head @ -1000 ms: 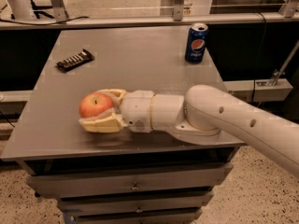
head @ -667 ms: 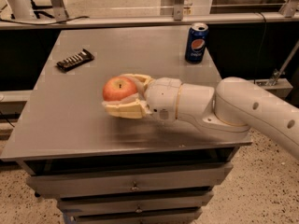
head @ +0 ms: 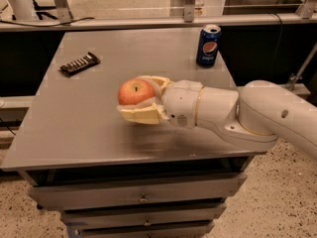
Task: Move apple near pepsi can
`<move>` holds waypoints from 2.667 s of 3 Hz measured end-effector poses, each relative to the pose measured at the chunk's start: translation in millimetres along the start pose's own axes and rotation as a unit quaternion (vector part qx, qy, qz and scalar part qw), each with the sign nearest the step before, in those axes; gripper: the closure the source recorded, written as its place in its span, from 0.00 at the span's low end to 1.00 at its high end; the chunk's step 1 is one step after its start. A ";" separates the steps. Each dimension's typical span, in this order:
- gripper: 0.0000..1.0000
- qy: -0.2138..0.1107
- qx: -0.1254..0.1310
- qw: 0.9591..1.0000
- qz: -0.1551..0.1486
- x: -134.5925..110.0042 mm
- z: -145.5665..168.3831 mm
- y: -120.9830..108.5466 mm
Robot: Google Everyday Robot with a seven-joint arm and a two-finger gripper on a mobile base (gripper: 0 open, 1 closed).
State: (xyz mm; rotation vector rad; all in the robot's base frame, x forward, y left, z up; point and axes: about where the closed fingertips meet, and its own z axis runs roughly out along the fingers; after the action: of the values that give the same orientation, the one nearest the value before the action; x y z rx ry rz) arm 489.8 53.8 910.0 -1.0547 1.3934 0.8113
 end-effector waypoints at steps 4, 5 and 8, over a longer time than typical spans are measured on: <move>1.00 0.021 0.216 0.973 -0.073 -1.9 -173.7 -135.4; 1.00 0.010 0.247 0.966 -0.071 14.6 -193.2 -177.6; 1.00 0.049 0.284 0.957 -0.015 66.8 -211.7 -259.2</move>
Offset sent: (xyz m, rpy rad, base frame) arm 0.0321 -0.2009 0.0425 -0.1434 -0.1443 -0.4240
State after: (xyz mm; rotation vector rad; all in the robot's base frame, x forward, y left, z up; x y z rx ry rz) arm 656.4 -243.5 893.7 -0.6679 1.5617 0.2990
